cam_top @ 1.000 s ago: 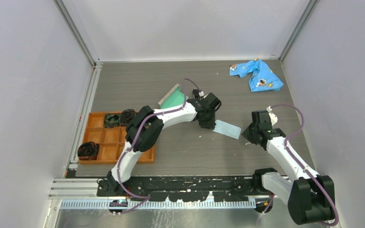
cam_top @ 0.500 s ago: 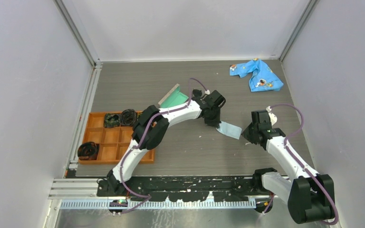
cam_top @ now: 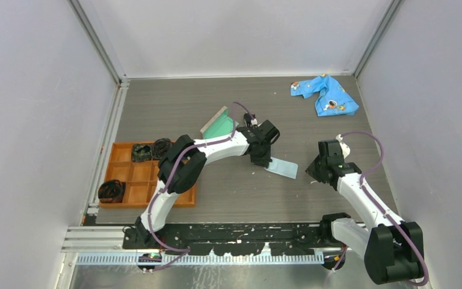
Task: Organize the sunglasses
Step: Adjust the glasses cleaning cloth at the center of the board.
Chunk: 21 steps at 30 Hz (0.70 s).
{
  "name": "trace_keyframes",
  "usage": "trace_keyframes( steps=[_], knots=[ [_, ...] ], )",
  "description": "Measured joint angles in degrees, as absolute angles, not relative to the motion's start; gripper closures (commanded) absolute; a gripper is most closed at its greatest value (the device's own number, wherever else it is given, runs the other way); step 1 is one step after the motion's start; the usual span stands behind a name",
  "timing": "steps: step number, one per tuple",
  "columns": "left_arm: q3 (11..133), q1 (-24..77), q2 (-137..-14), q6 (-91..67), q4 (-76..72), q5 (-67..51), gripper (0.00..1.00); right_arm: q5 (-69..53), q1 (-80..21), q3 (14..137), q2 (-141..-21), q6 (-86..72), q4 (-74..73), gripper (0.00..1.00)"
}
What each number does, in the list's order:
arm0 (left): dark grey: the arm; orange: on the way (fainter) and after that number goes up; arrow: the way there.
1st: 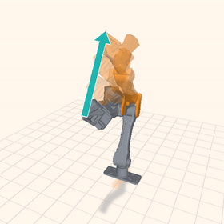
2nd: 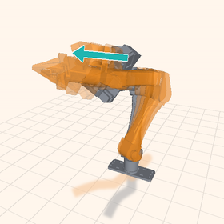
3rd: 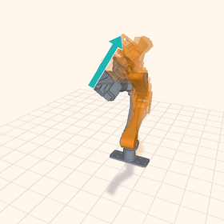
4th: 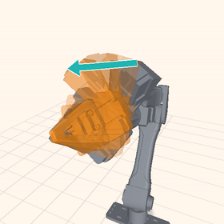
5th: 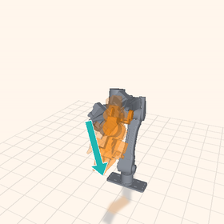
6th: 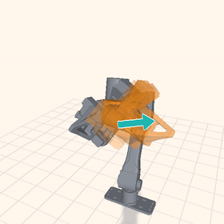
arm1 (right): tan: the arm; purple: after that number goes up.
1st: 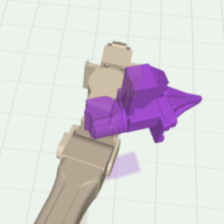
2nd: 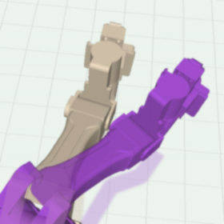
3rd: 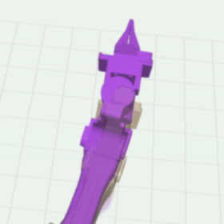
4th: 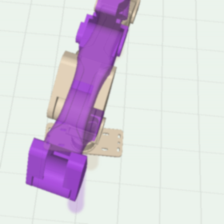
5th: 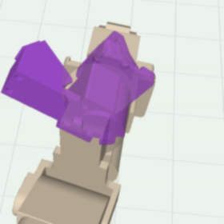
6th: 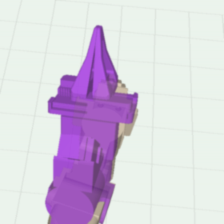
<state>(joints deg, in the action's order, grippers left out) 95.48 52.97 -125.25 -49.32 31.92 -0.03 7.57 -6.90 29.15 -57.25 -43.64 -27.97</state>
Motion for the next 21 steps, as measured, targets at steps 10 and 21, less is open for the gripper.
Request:
trace_keyframes(
  steps=[10,21],
  knots=[
    [96.84,53.65,-124.09,-47.16,37.80,4.91,0.63,6.76,-6.90,29.50,-57.45,-43.70,-27.73,0.73],
    [97.34,51.13,-110.30,-40.23,45.21,16.21,0.57,5.43,-6.90,30.65,-57.80,-43.81,-25.93,0.73]
  ],
)
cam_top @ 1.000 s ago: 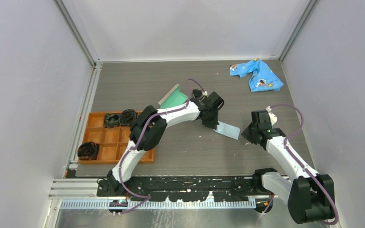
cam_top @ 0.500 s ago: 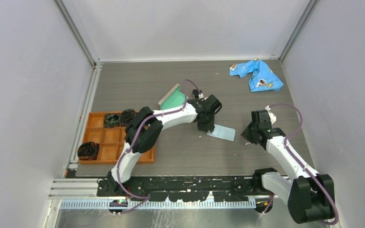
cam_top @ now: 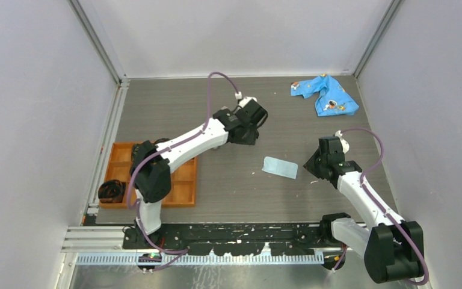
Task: Organize the sunglasses
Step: Adjust the glasses cleaning cloth at the center of the board, then adjust the sunglasses case at the center of the board.
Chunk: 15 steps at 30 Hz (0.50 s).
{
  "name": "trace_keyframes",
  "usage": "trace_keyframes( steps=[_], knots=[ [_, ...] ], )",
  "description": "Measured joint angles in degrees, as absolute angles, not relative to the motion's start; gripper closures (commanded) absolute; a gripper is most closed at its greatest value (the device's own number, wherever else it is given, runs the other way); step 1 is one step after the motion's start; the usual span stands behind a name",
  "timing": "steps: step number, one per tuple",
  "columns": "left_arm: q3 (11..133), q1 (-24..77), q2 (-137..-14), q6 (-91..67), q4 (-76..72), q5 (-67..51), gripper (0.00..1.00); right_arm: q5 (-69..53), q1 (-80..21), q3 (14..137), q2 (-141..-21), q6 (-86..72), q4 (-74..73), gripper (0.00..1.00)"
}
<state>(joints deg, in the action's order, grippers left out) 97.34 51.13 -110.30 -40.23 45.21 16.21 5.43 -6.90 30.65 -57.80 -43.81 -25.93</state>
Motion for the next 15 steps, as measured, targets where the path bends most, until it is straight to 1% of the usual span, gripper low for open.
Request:
trace_keyframes(
  steps=[5,6,7,8,11,15],
  knots=[
    [100.25,47.99,-108.86,-35.07,47.94,26.11,0.49,3.46,-6.90,31.46,-59.33,-44.21,-24.03,0.73],
    [101.03,47.48,-109.38,-34.30,48.71,26.68,0.47,3.03,-6.90,31.62,-59.77,-44.38,-23.59,0.73],
    [102.52,46.72,-110.45,-33.61,49.67,27.07,0.41,2.68,-6.90,31.64,-60.03,-44.58,-23.16,0.72],
    [104.01,46.15,-111.70,-32.62,50.09,27.38,0.39,2.31,-6.90,31.64,-60.12,-44.80,-22.96,0.73],
    [106.00,44.77,-115.66,-30.46,48.66,28.08,0.39,1.74,-6.90,31.64,-59.88,-45.23,-22.76,0.72],
    [108.90,42.26,-122.23,-29.23,48.42,25.87,0.39,1.58,-6.90,31.64,-57.63,-45.39,-23.38,0.72]
  ],
)
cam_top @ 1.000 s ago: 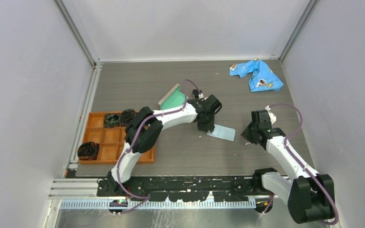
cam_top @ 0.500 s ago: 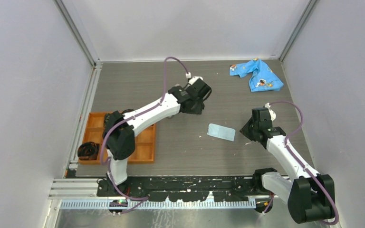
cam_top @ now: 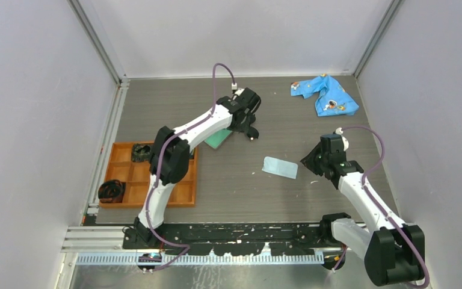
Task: Organize the sunglasses
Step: Adjust the sunglasses case at the center of the board.
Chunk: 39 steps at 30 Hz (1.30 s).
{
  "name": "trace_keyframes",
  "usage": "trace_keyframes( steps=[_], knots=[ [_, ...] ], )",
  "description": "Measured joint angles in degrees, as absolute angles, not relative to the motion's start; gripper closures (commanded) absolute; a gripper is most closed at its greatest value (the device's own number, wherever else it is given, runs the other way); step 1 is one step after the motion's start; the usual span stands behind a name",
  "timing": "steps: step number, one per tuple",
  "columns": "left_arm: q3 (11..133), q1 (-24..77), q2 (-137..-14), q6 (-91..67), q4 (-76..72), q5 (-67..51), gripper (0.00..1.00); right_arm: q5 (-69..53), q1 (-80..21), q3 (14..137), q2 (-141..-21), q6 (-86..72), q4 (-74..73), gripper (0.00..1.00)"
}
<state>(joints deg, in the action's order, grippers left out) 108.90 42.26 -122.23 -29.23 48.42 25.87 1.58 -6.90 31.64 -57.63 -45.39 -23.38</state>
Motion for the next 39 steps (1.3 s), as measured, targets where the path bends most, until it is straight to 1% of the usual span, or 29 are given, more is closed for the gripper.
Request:
trace_keyframes(
  steps=[6,17,28,32,39],
  knots=[
    [115.72,39.31,-130.72,-28.14,48.51,20.73,0.39,1.48,-6.90,31.09,-54.48,-45.87,-24.10,0.72],
    [119.98,36.62,-135.02,-26.17,48.42,11.05,0.39,1.34,-6.90,30.26,-52.60,-46.28,-25.80,0.72],
    [116.20,36.69,-135.20,-22.11,45.47,6.59,0.40,1.21,-6.90,30.28,-51.92,-46.46,-26.22,0.72],
    [109.80,36.75,-131.92,-20.64,41.21,5.21,0.41,1.41,-6.90,30.28,-51.59,-46.46,-27.07,0.72],
    [101.75,39.00,-126.89,-17.41,40.53,0.58,0.41,1.41,-6.90,30.33,-52.03,-46.46,-27.09,0.72]
  ],
)
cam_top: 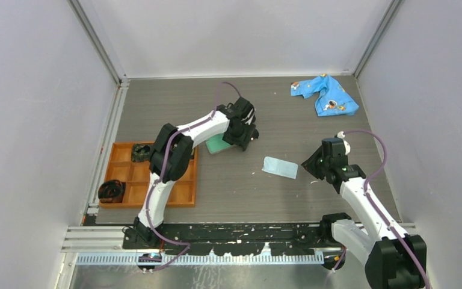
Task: Organize the sunglasses
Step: Adjust the sunglasses case at the center of the board.
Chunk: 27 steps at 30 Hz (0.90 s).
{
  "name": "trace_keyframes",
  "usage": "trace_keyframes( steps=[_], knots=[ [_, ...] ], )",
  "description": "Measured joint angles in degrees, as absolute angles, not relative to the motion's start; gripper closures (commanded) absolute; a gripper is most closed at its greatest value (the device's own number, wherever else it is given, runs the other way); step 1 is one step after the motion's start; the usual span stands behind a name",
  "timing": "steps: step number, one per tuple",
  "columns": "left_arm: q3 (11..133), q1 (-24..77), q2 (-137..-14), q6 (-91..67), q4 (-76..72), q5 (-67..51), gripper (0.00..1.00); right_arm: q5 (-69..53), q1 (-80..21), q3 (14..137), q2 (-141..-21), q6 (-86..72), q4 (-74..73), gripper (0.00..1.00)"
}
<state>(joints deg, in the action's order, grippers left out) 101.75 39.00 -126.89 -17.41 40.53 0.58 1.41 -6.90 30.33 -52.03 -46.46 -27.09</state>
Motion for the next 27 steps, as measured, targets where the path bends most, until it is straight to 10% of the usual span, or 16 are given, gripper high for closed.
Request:
trace_keyframes(
  steps=[27],
  knots=[
    [87.31,46.72,-111.33,-36.07,31.55,-8.40,0.43,-5.91,-6.57,34.59,-68.51,-37.87,-23.66,0.69]
  ],
)
